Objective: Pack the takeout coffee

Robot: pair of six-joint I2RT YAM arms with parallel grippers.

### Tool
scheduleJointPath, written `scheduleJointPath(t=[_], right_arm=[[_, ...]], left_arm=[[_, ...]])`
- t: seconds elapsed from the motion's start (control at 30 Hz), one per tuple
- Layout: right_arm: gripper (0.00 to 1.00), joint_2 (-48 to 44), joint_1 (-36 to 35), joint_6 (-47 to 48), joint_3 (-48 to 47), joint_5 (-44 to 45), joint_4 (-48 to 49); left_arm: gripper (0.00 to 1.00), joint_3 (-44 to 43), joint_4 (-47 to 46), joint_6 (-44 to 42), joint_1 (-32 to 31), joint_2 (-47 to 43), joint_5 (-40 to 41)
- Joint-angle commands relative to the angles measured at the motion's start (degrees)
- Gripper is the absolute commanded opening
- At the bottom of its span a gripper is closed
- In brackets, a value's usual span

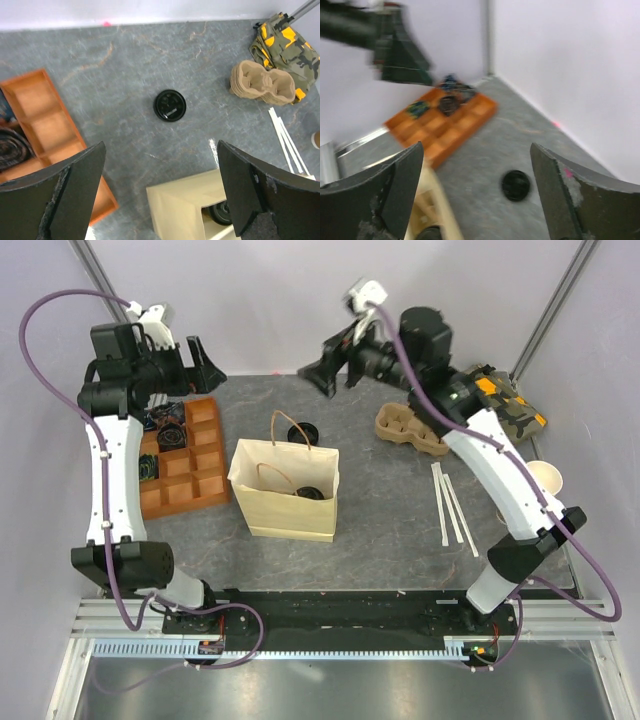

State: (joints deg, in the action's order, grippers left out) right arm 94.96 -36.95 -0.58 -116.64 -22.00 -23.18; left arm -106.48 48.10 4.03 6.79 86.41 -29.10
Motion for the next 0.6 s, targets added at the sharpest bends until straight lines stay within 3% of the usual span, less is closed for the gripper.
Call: scheduleJointPath(t=[0.0,0.17,0.27,0.57], right_arm=[[0.98,0.3,8.8,-6.5,-1.9,4.4,-1.2],[0.98,-1.8,19.1,-9.1,3.0,5.9,-3.6],[0.98,-3.1,23.7,-5.5,7.9,7.4,-6.3],[0.98,-7.3,34.1,-0.9,25.2,8.3,-8.0]], left_arm=[[1.00,-9.2,6.7,-3.9,0.7,5.8,-1.5],[1.00,-16.4,11.3,-7.0,0.8,11.4,-2.1],[1.00,-17.2,12.7,-7.8,0.7,13.8,-1.0],[1.00,-7.6,12.6,-9.9,0.7,14.8,2.9]])
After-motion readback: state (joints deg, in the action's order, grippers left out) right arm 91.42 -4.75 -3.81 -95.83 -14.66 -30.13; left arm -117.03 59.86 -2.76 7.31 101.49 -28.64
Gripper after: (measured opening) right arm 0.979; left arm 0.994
